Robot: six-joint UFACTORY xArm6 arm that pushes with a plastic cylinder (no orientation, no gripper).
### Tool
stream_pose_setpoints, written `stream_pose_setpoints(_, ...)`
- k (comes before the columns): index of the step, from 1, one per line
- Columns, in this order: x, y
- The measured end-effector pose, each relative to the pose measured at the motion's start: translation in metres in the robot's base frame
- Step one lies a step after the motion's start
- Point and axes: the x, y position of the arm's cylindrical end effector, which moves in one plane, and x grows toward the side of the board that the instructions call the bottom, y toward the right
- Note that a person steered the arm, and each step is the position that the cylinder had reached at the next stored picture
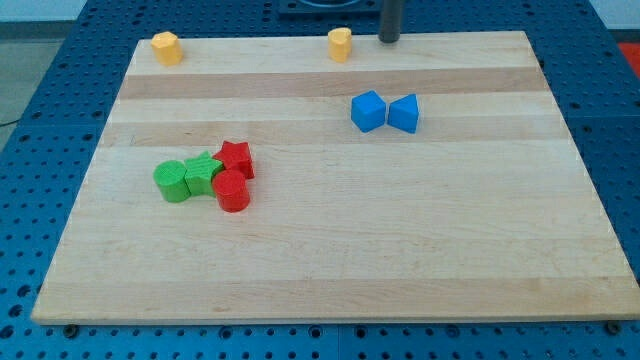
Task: Push the green star to the bottom right side of the yellow heart
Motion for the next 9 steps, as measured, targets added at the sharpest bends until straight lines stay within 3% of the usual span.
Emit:
stream_pose_setpoints(1,0.021,-0.031)
stream_pose_setpoints(3,0.026,-0.031)
stream_pose_setpoints(6,0.029,0.009)
stream_pose_setpoints(7,0.042,0.074)
stream_pose_setpoints(9,0.165,0.102)
